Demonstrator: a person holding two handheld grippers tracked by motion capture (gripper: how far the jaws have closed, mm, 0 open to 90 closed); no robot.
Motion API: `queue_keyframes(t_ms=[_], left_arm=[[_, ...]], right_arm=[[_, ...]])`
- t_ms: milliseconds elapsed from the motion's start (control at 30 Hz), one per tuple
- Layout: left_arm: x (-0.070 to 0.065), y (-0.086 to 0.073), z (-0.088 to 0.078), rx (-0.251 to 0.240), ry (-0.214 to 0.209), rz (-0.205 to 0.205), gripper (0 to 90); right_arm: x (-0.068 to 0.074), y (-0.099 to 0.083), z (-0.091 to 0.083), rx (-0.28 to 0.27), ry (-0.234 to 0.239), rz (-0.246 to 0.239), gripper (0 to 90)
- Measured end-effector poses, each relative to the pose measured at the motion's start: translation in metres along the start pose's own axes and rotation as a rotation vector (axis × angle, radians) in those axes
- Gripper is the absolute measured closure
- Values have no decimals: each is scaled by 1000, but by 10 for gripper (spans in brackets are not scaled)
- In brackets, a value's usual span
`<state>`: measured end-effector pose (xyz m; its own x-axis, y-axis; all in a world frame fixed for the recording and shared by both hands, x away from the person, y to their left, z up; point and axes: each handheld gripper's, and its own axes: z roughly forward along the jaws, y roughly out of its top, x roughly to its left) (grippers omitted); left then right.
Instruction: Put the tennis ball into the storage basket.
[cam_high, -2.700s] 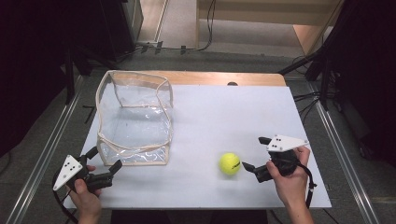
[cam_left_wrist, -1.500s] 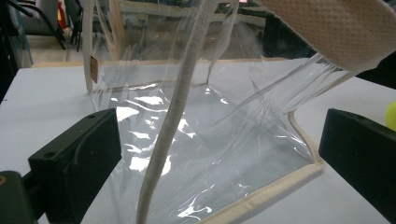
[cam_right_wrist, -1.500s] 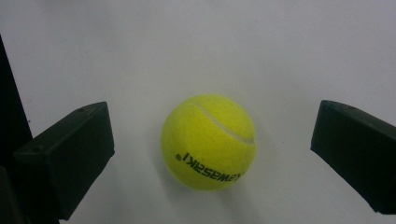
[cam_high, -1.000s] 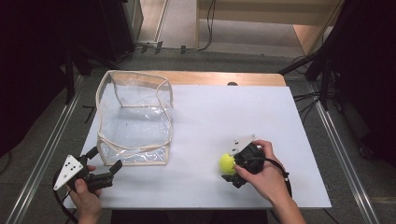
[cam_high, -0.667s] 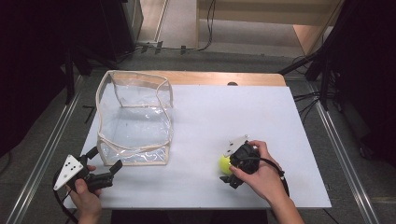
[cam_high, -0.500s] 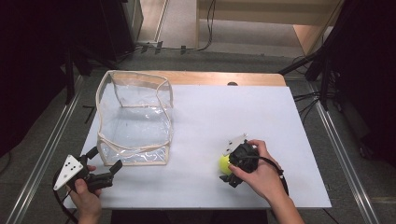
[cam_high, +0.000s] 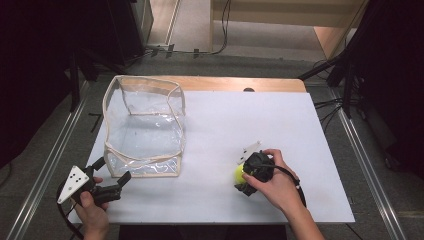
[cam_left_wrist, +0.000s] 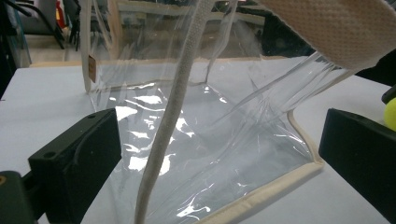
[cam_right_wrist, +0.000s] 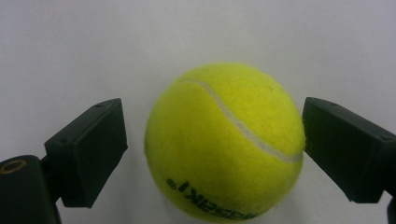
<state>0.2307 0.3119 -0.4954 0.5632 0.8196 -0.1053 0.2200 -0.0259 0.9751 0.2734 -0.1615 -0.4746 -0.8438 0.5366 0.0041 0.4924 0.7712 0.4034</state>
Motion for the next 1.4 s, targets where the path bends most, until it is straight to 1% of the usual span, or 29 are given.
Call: queue_keyframes(t_ms=[100,167,300,400,433,633,700,767,900,967,1000,1167,1200,1267,1300,1400], left_arm=[[0,0,0,1,0,1,0],[0,0,0,1,-1,1,0],[0,0,0,1,-2,0,0],[0,0,0,1,-1,0,0],[0,0,0,1,-1,0,0],[0,0,0,2,-2,0,0],[0,0,0,3,-2,0,0],[0,0,0,4,0,-1,0],[0,0,0,5,0,-2,0],[0,0,0,5,0,-2,0],[0,0,0,5,0,-2,0],[0,0,0,4,-1,-3,0],[0,0,0,5,-2,-3,0],[0,0,0,6,-1,-4,0],[0,0,0,6,-1,-5,0],[0,0,0,7,-3,-5,0]], right_arm=[[-2,0,2,10,7,-1,70],[-3,0,3,21,7,11,153],[-3,0,7,34,18,12,167],[-3,0,7,39,10,15,220],[-3,1,7,40,10,22,222],[-6,3,6,48,28,25,228],[-6,4,6,52,34,16,228],[-5,5,4,53,30,24,228],[-6,9,-1,43,30,16,229],[-7,11,-3,36,32,4,228],[-7,12,-4,35,35,9,228],[-9,17,-8,42,37,1,228],[-9,18,-9,34,42,-4,228],[-10,21,-12,42,42,-7,228],[-10,23,-13,35,42,-12,228],[-10,27,-16,38,47,-14,228]])
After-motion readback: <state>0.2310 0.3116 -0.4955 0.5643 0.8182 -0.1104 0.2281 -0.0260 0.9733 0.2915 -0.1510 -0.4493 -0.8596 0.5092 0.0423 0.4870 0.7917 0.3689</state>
